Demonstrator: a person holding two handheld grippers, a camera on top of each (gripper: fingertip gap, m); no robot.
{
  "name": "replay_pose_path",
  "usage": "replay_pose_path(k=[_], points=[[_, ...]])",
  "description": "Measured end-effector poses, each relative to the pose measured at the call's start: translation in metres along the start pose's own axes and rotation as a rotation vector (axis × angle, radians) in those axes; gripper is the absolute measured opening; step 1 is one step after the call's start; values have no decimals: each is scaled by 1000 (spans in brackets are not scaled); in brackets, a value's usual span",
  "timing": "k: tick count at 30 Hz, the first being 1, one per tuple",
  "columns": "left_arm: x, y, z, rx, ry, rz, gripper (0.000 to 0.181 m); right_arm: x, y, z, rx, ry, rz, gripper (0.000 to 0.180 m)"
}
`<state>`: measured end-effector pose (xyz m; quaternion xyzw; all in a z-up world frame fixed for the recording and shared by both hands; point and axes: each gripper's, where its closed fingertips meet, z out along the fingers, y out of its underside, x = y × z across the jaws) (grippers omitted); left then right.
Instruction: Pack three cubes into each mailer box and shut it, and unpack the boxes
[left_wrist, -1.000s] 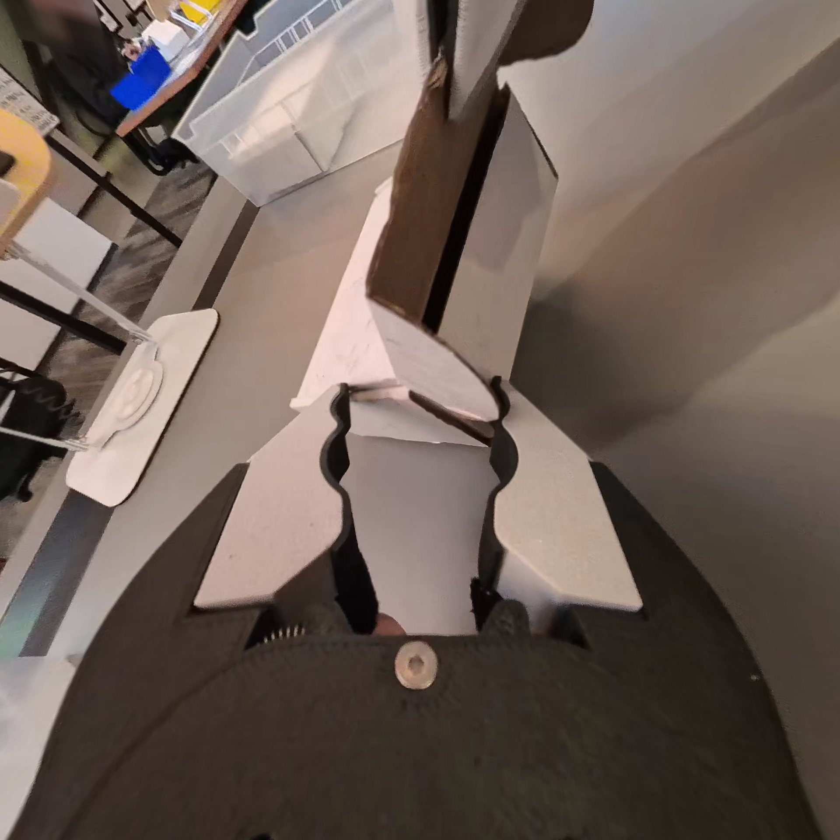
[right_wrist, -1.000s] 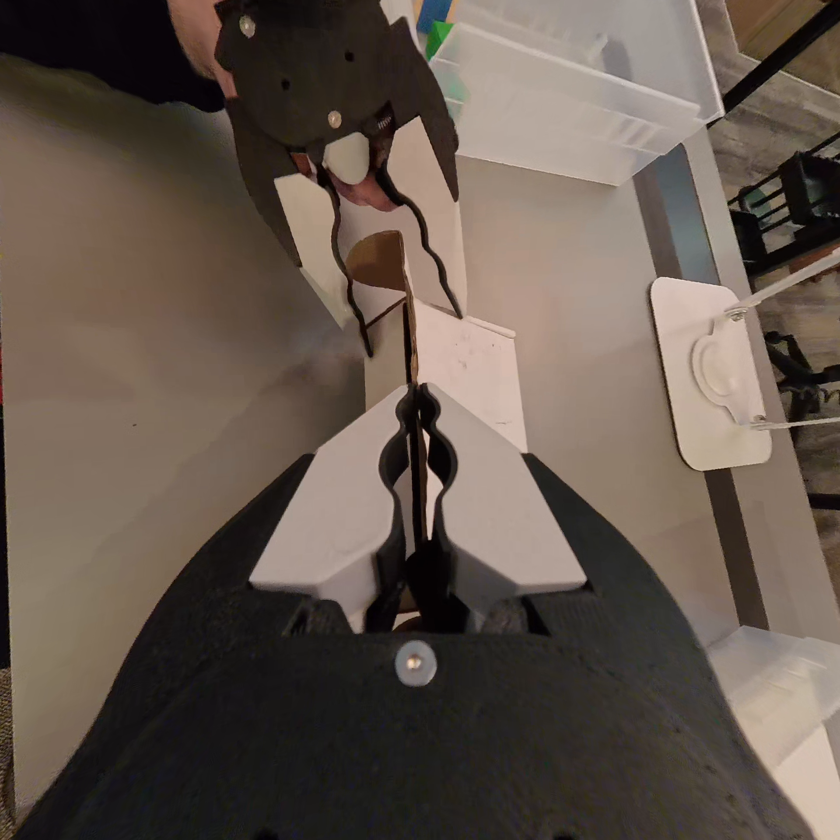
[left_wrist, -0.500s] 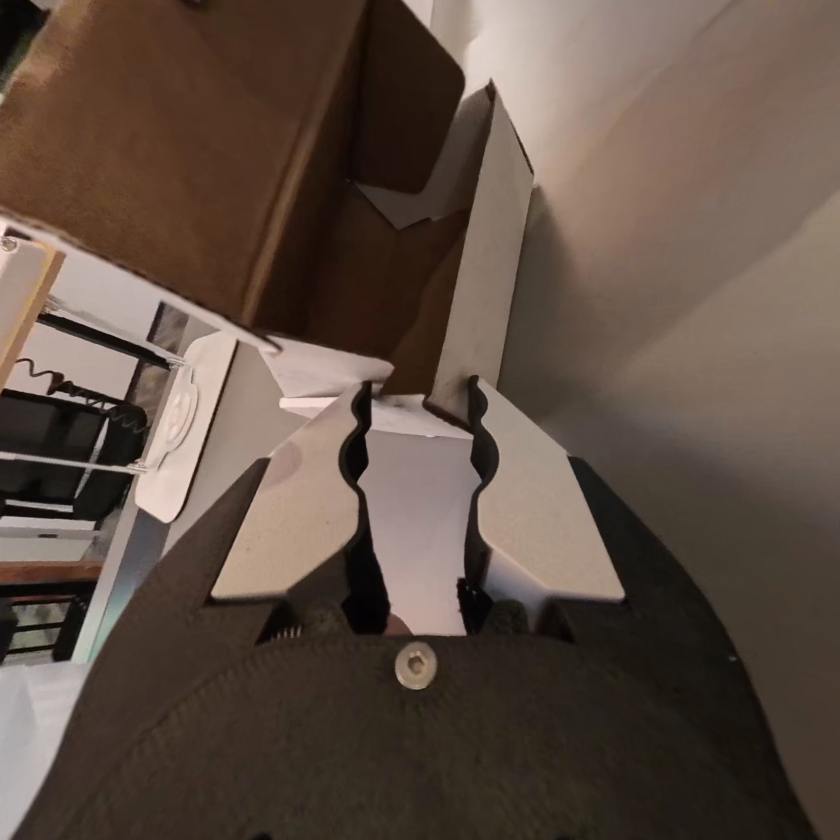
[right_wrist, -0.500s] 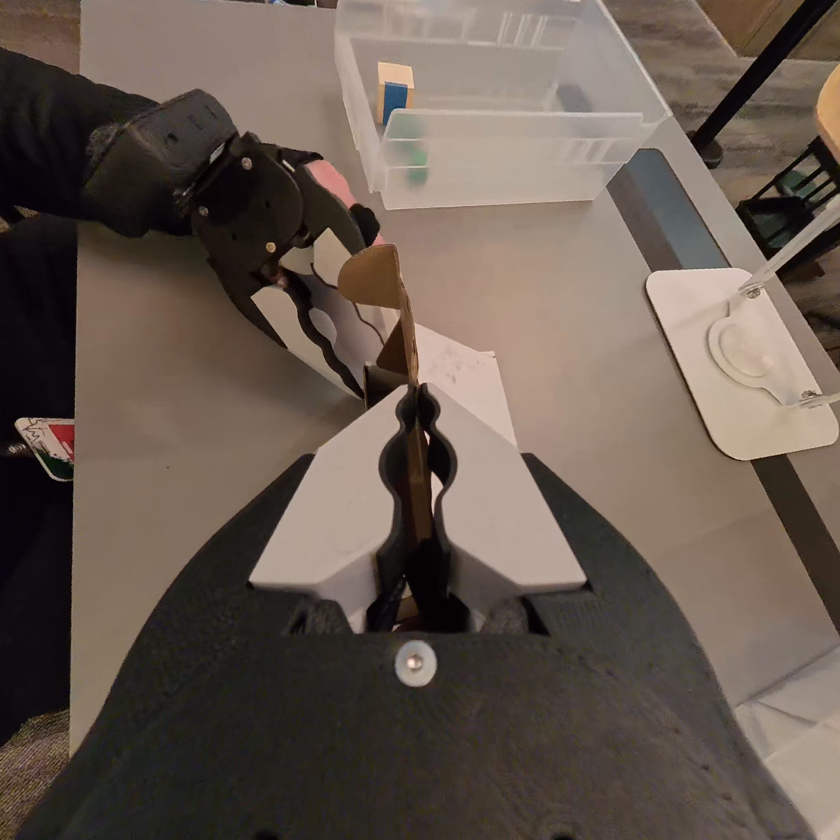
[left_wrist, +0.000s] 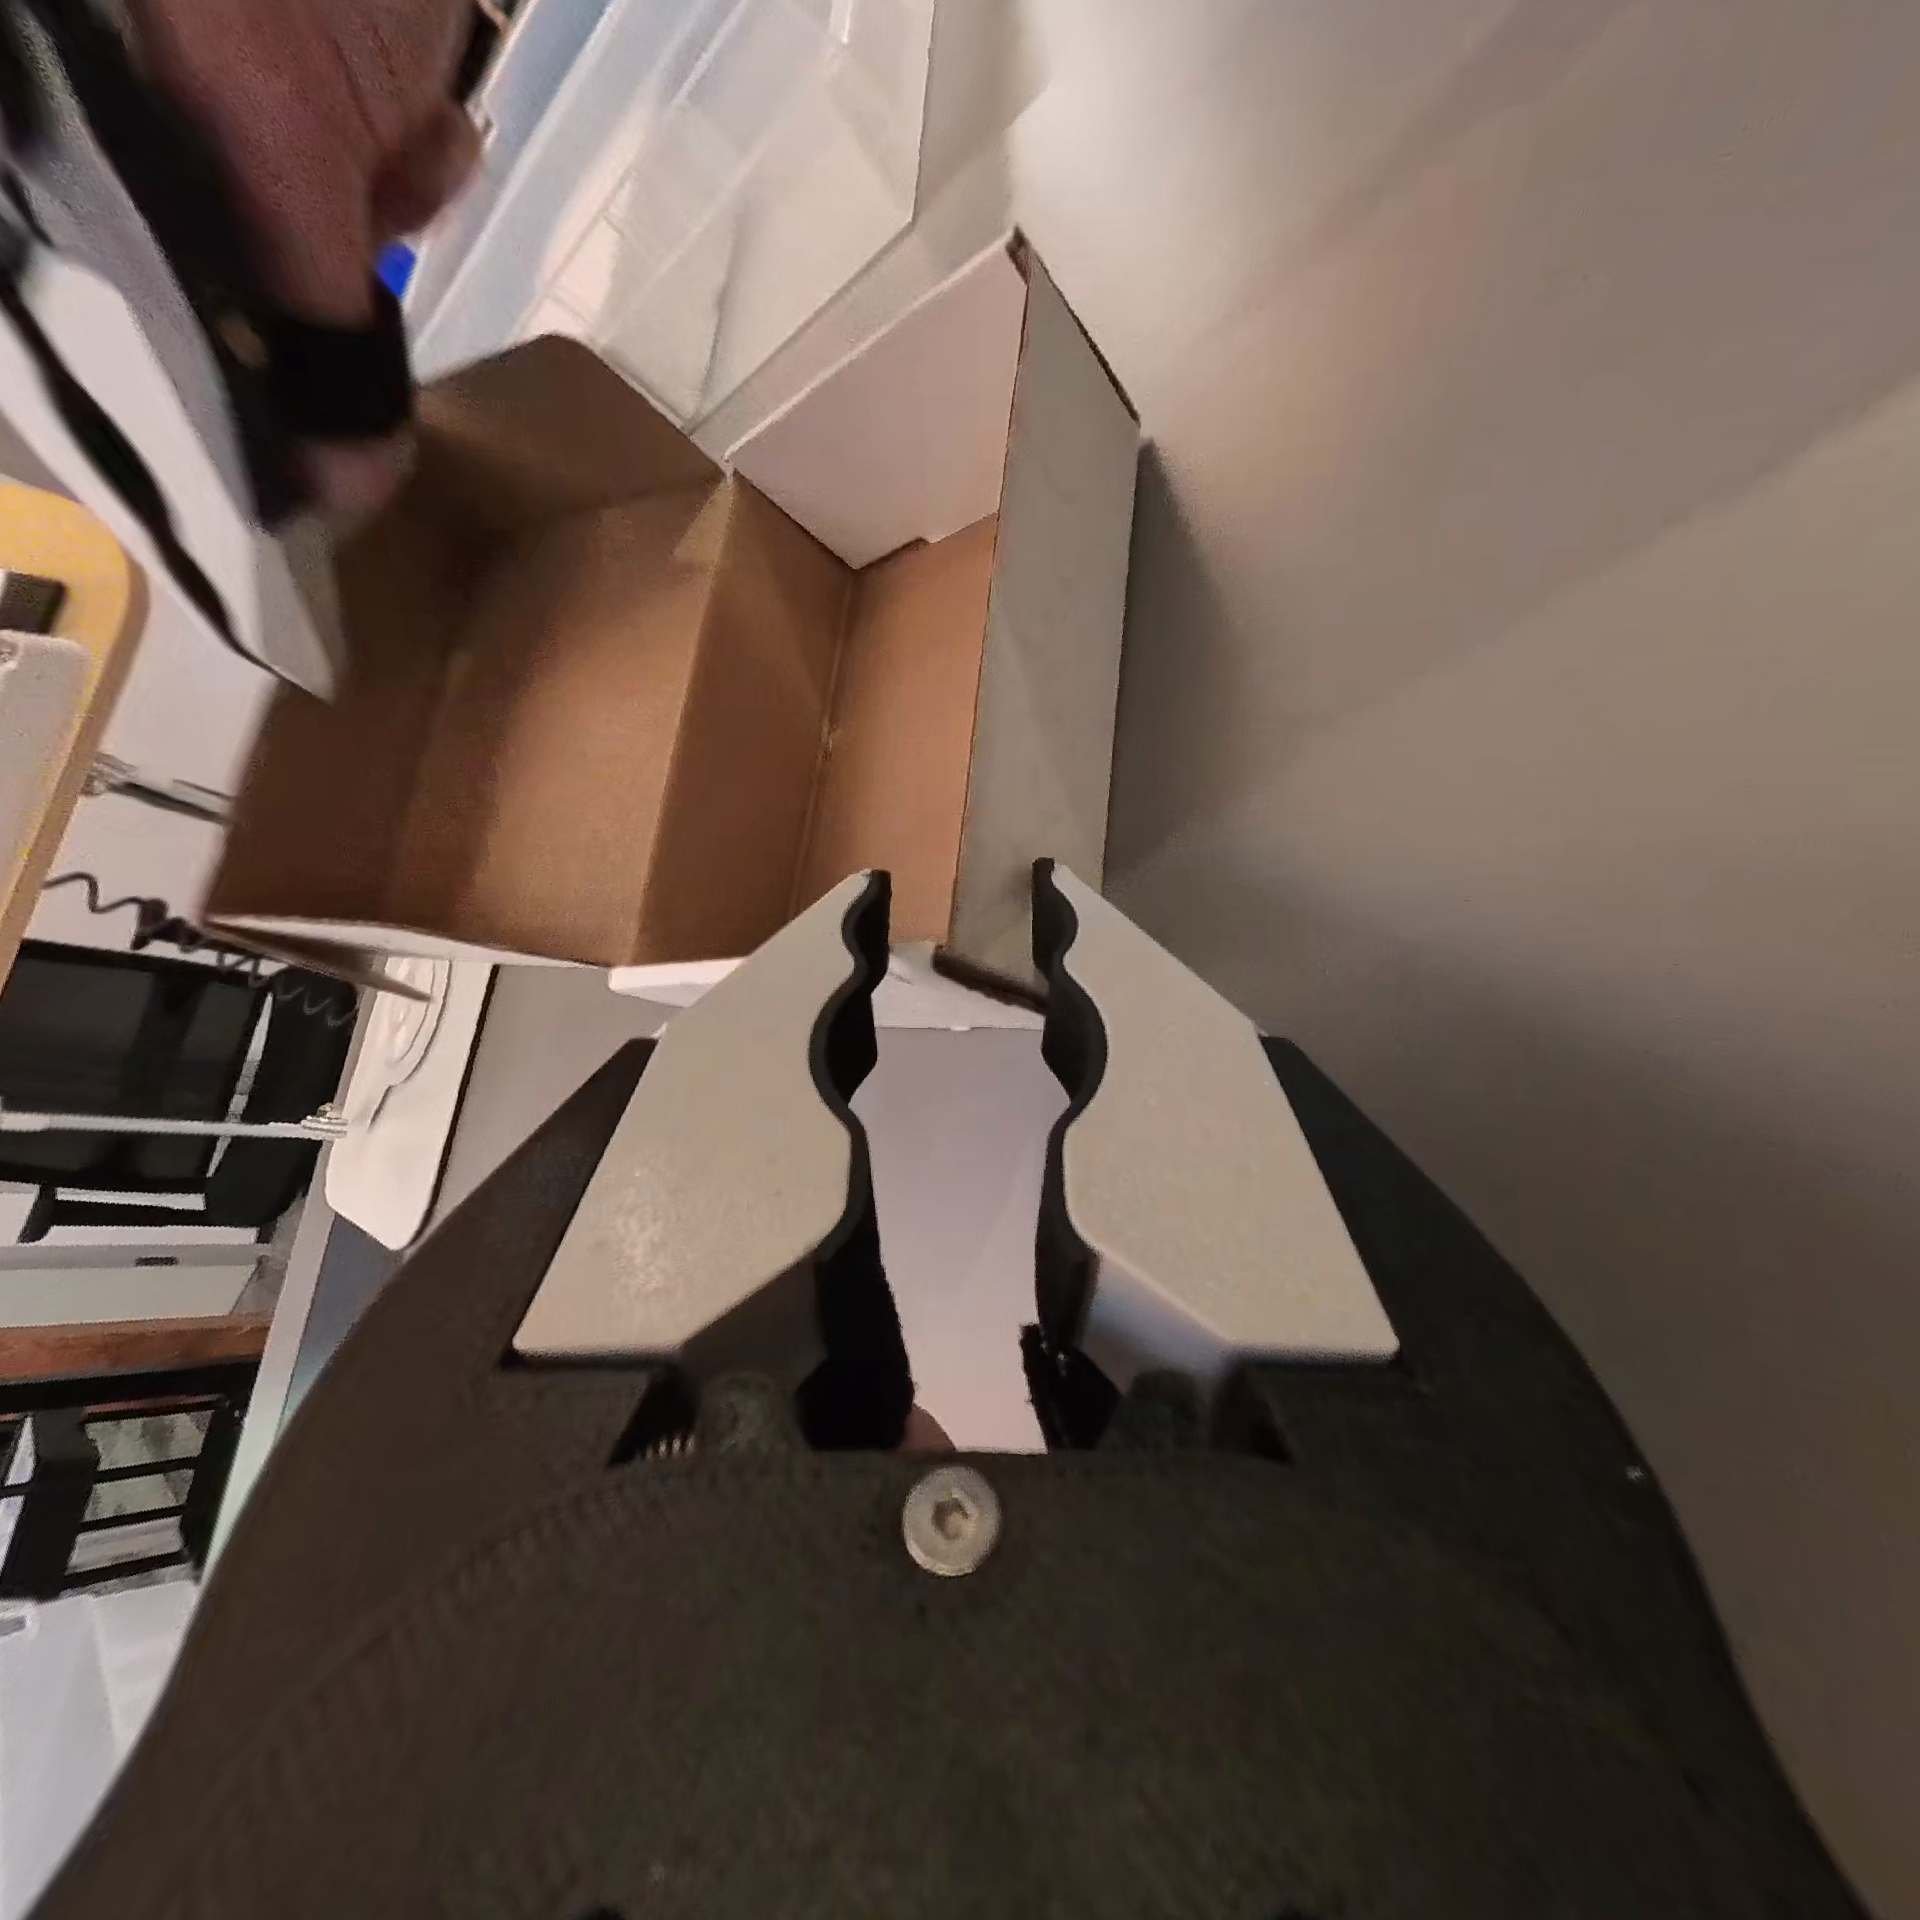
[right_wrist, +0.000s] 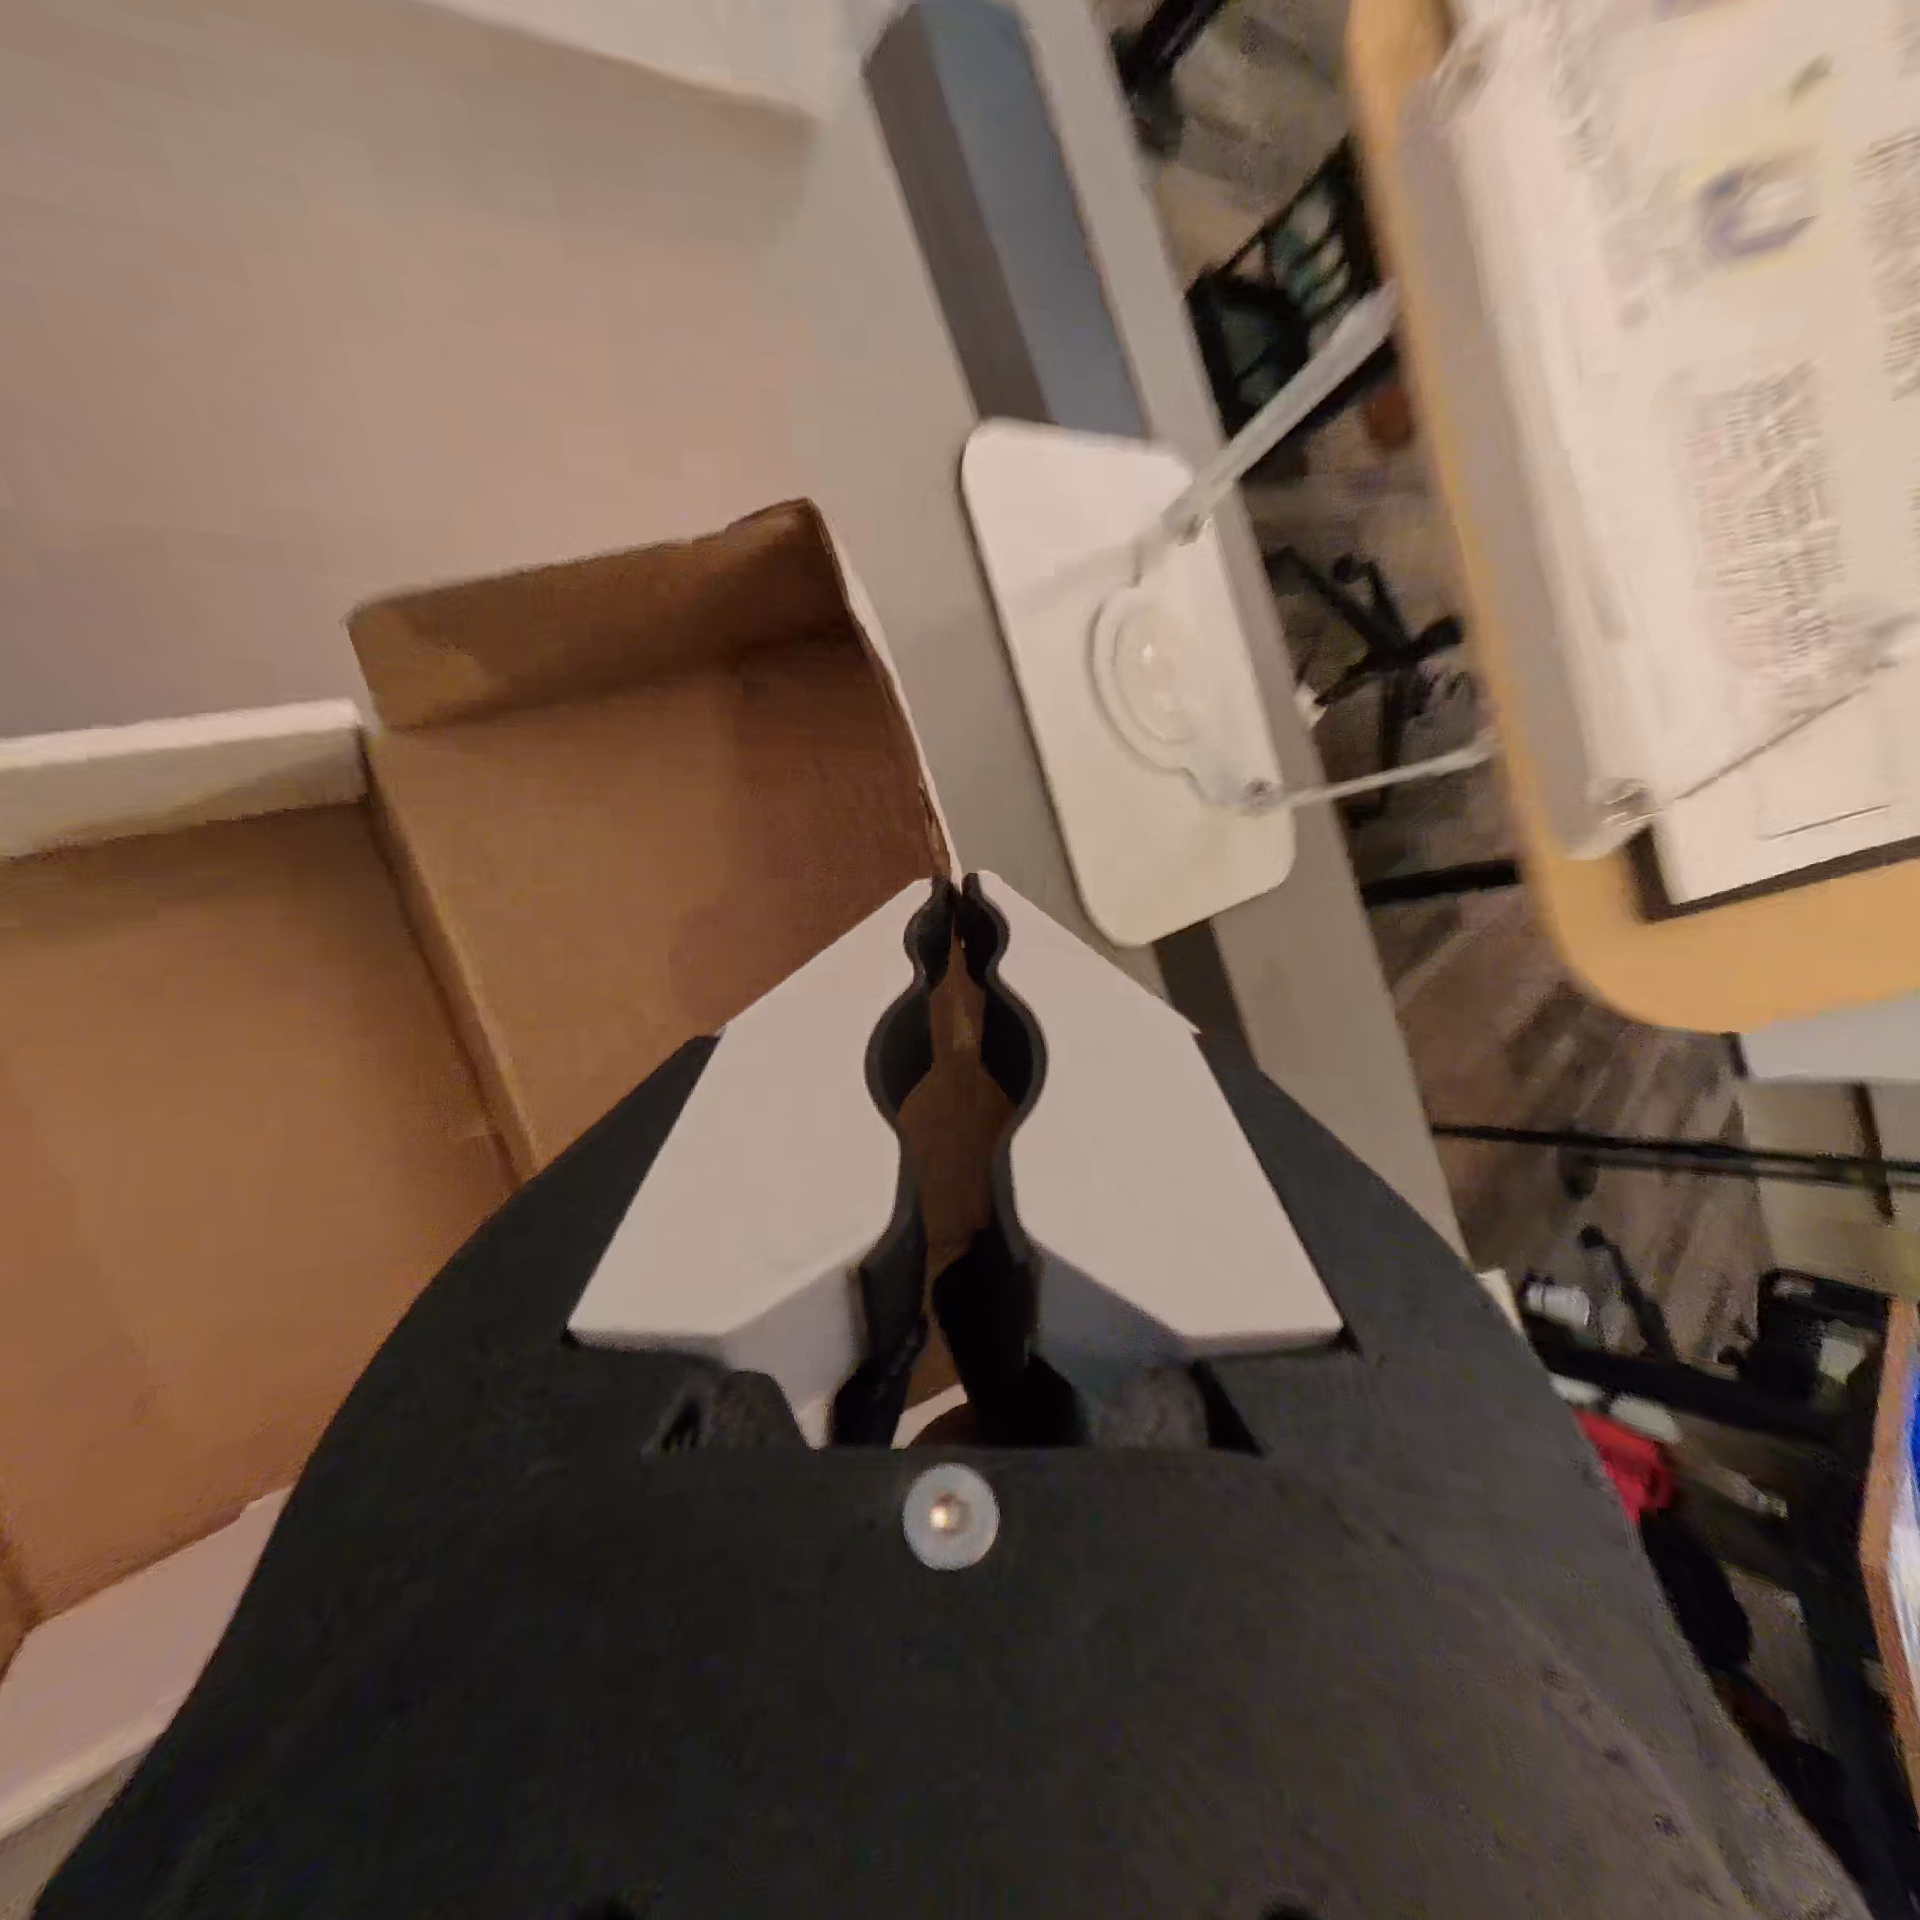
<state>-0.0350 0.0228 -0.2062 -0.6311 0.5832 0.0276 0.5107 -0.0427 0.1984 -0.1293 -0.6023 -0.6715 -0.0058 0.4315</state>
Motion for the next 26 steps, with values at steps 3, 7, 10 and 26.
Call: replay_pose_path(k=[3,7,10,26], points=[[1,-1,-1,-12,16,-6,26,-9,26,31,-90,-43,24,1],[5,-4,0,-10,50,-47,18,-24,44,54,-117,-151,83,4],[11,-5,-1,4,102,-87,8,-29,41,58,-99,-175,90,7],[16,-9,-3,-7,259,-348,0,-8,-49,-82,302,-228,284,38]])
